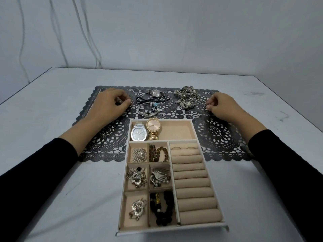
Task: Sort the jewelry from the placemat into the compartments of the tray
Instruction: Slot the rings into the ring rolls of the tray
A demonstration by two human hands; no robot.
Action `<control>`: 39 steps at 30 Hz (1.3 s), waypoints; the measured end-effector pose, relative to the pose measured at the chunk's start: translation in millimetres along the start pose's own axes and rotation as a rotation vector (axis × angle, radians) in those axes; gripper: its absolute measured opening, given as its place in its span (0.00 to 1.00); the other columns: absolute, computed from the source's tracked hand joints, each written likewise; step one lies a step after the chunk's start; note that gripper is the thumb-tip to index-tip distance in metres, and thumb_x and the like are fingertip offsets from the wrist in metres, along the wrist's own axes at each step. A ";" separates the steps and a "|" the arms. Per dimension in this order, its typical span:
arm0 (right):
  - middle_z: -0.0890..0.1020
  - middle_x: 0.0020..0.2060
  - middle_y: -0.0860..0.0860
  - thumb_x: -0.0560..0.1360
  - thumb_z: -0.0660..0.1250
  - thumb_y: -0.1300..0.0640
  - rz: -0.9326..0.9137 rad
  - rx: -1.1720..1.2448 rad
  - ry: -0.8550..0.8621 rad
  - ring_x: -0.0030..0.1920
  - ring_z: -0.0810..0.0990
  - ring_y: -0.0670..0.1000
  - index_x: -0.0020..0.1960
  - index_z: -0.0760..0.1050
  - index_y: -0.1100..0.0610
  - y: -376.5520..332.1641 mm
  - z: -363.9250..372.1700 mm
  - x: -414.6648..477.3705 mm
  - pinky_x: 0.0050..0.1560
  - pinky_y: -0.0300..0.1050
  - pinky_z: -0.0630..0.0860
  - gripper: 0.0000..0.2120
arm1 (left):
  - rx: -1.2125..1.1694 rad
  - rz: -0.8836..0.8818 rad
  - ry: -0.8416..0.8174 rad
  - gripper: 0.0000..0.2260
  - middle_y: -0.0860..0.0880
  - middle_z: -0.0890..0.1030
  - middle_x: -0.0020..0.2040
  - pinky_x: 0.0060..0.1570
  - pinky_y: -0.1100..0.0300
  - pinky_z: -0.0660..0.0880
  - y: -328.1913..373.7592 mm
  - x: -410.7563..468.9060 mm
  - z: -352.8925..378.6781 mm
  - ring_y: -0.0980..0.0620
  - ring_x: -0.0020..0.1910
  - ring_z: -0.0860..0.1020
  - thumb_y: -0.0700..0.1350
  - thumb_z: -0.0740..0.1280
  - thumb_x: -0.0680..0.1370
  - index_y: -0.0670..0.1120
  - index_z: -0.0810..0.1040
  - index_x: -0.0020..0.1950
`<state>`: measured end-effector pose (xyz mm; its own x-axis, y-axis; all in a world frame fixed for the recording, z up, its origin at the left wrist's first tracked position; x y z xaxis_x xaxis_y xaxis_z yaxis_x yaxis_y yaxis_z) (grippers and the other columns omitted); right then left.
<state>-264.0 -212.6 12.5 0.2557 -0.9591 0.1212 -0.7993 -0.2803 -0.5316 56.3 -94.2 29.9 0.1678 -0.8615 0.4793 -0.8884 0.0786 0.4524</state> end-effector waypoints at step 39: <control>0.84 0.43 0.53 0.70 0.74 0.64 -0.169 0.843 0.064 0.43 0.81 0.47 0.49 0.83 0.59 -38.3 -28.2 -100.5 0.47 0.39 0.78 0.08 | -0.481 -0.027 0.072 0.06 0.51 0.84 0.42 0.43 0.65 0.76 60.8 -57.7 -35.7 0.58 0.41 0.80 0.48 0.73 0.75 0.47 0.84 0.50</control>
<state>-274.5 -106.6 44.4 0.2834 -0.9145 0.2887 -0.0765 -0.3216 -0.9438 7.8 -21.8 56.6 0.2325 -0.8309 0.5056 -0.5875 0.2943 0.7538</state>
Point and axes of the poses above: each hand's wrist, its own x-axis towards the middle knuckle, its own z-axis out of the palm, y = z × x, the point moved 8 cm from there along x, towards the middle knuckle
